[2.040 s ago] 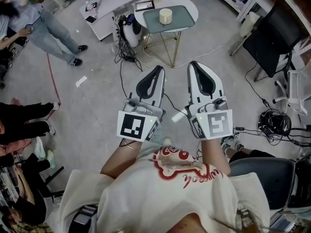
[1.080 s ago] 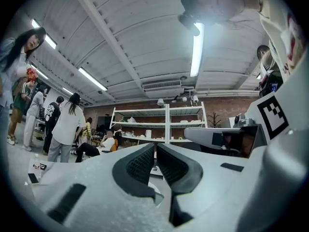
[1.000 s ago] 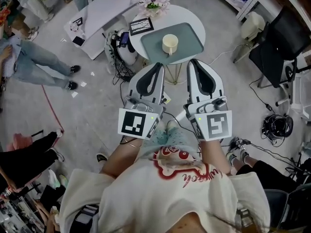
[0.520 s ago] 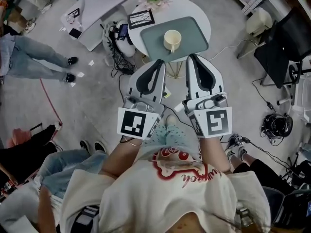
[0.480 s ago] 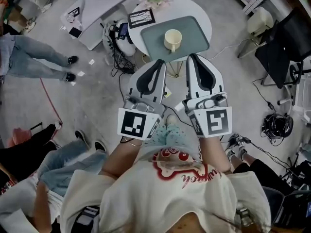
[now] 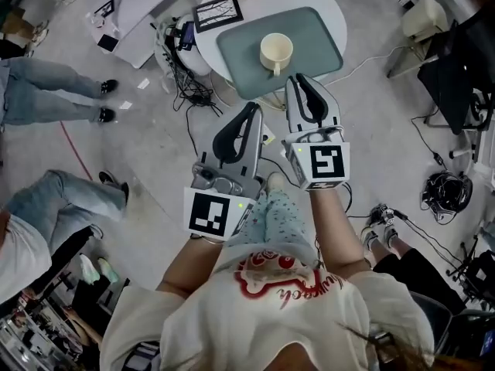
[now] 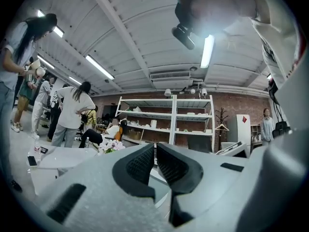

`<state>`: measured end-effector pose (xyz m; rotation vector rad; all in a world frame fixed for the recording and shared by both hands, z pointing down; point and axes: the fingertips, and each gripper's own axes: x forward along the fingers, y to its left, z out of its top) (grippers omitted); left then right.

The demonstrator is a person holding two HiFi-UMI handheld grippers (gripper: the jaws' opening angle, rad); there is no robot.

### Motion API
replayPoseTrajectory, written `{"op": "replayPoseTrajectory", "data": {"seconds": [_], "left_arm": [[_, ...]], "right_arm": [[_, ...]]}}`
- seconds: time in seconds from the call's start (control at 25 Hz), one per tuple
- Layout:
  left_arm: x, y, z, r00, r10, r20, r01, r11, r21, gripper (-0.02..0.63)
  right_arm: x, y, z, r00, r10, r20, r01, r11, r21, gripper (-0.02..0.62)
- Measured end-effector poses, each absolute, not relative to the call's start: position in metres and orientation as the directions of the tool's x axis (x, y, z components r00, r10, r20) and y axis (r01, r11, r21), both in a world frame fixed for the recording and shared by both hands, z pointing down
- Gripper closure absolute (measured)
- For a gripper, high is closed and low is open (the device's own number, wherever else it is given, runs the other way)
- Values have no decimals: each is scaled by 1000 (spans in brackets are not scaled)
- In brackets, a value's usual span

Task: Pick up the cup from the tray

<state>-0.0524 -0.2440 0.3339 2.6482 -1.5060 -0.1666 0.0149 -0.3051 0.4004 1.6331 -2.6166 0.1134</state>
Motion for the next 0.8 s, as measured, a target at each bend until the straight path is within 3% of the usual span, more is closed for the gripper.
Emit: {"op": "replayPoseTrajectory", "data": {"seconds": [0.16, 0.36, 0.8], "left_arm": [[-56, -248, 354, 503, -864, -21, -858, -502, 111, 580], [-61, -248, 378, 491, -871, 27, -865, -484, 134, 580], [-51, -246, 401, 509, -858, 66, -853, -492, 175, 580]], "right_arm": [[10, -327, 455, -411, -898, 156, -910, 413, -22, 561], [4, -348, 502, -390, -895, 217, -919, 393, -32, 462], [2, -371, 564, -345, -878, 332, -935, 354, -33, 420]]}}
